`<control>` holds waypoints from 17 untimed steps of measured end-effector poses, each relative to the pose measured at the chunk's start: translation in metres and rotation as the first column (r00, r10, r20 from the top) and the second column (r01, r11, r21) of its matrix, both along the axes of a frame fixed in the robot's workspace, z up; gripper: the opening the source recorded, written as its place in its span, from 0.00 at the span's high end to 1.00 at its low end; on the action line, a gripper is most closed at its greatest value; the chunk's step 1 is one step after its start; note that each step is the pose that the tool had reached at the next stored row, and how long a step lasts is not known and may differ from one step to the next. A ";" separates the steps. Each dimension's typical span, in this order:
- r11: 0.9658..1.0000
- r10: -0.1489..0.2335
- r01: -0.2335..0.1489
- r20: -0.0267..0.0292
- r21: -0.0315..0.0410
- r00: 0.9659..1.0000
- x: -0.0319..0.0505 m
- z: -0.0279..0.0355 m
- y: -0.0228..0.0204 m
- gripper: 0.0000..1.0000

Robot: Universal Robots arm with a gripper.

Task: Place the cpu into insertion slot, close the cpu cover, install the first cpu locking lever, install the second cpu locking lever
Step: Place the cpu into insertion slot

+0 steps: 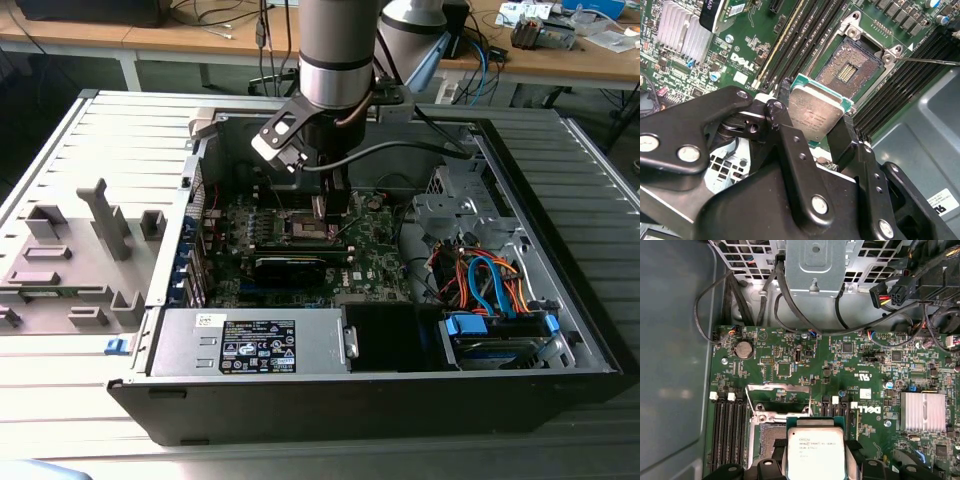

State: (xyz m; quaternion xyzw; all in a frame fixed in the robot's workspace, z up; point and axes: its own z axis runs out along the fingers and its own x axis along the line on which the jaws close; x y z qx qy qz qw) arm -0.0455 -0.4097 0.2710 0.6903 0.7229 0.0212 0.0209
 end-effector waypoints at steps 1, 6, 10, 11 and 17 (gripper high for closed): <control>1.000 0.000 0.000 0.000 0.000 1.000 0.0000 -0.0002 0.0000 0.45; 1.000 0.000 0.000 0.000 0.000 1.000 0.0000 -0.0013 0.0001 0.45; 1.000 0.000 0.000 0.000 0.000 1.000 -0.0004 -0.0020 0.0004 0.45; 1.000 0.000 0.000 0.000 0.000 1.000 -0.0008 -0.0023 0.0004 0.45; 1.000 0.000 0.000 0.000 0.000 1.000 -0.0028 -0.0041 0.0012 0.45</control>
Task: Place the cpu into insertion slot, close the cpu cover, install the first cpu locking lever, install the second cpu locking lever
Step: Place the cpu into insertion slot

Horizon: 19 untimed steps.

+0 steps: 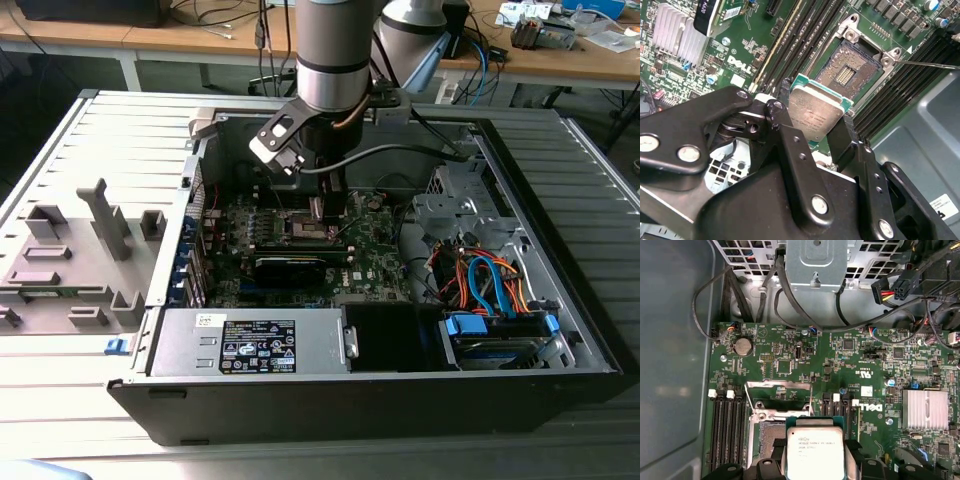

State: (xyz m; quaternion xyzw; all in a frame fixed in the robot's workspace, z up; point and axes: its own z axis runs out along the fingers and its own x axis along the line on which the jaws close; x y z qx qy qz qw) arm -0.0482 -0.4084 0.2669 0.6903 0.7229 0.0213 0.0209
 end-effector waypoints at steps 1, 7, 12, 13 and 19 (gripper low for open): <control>1.000 0.000 0.000 0.000 0.000 1.000 -0.0001 -0.0003 0.0002 0.45; 1.000 0.000 0.000 0.000 0.000 1.000 -0.0003 -0.0018 0.0006 0.45; 1.000 0.000 0.000 0.000 0.000 1.000 -0.0005 -0.0024 0.0008 0.45; 1.000 0.000 0.000 0.000 0.000 1.000 -0.0006 -0.0026 0.0008 0.45; 1.000 0.000 0.000 0.000 0.000 1.000 -0.0008 -0.0037 0.0013 0.45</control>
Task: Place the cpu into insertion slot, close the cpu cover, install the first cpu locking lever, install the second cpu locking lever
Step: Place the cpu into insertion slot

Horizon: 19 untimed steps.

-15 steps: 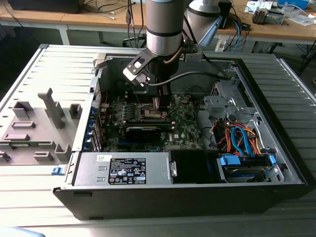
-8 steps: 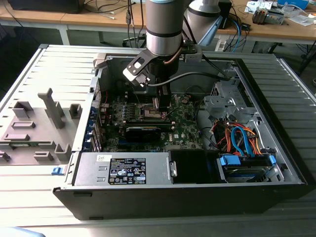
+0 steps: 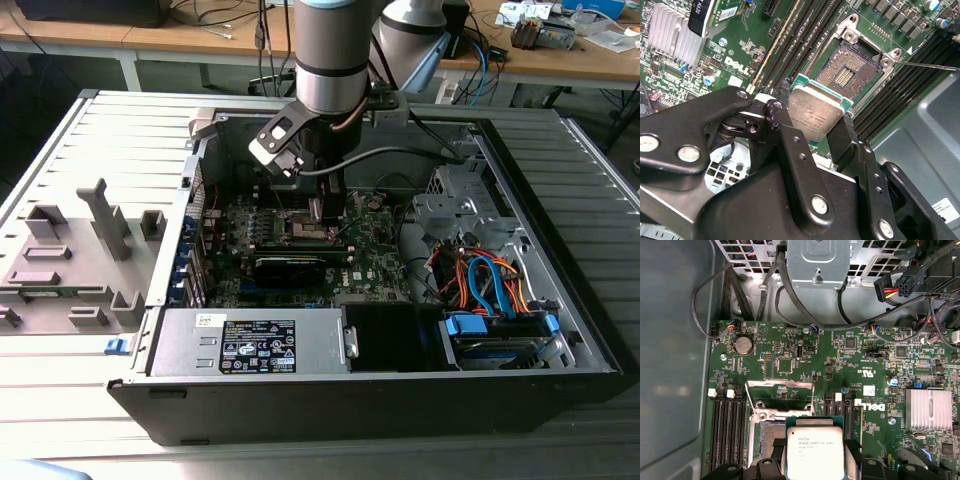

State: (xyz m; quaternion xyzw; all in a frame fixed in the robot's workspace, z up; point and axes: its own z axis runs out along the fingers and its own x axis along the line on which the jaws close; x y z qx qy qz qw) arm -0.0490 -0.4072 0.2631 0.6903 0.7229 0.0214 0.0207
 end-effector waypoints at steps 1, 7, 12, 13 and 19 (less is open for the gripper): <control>1.000 0.000 0.000 0.000 0.000 1.000 0.0000 -0.0002 0.0000 0.45; 1.000 0.000 0.000 0.000 0.000 1.000 -0.0001 -0.0011 0.0003 0.45; 1.000 0.000 0.000 0.000 0.000 1.000 -0.0002 -0.0020 0.0006 0.45; 1.000 0.000 0.000 0.000 0.000 1.000 -0.0002 -0.0022 0.0006 0.45; 1.000 0.000 0.000 0.000 0.000 1.000 -0.0005 -0.0033 0.0007 0.45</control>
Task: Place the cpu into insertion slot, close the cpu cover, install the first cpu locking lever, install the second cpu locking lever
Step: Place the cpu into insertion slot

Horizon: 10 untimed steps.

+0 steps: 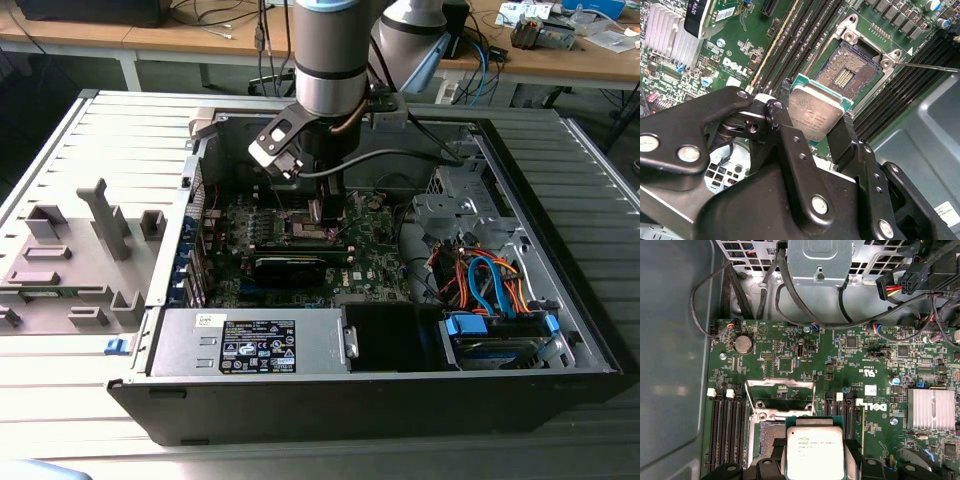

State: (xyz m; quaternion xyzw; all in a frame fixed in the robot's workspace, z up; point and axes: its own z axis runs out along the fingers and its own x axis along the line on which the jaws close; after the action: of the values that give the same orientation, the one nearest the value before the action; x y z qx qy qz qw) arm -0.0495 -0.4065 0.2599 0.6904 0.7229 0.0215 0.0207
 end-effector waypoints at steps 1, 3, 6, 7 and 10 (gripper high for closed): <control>1.000 0.000 0.000 0.000 0.000 1.000 0.0000 -0.0002 0.0000 0.45; 1.000 0.000 0.000 0.000 0.000 1.000 -0.0001 -0.0005 0.0001 0.45; 1.000 0.000 0.000 0.000 0.000 1.000 -0.0001 -0.0016 0.0015 0.45; 1.000 0.000 0.000 0.000 0.001 1.000 -0.0002 -0.0019 0.0017 0.45; 1.000 0.000 0.000 0.000 0.009 1.000 -0.0015 -0.0026 0.0019 0.45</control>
State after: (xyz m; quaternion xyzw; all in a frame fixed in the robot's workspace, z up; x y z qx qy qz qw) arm -0.0510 -0.4046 0.2573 0.6905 0.7227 0.0246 0.0177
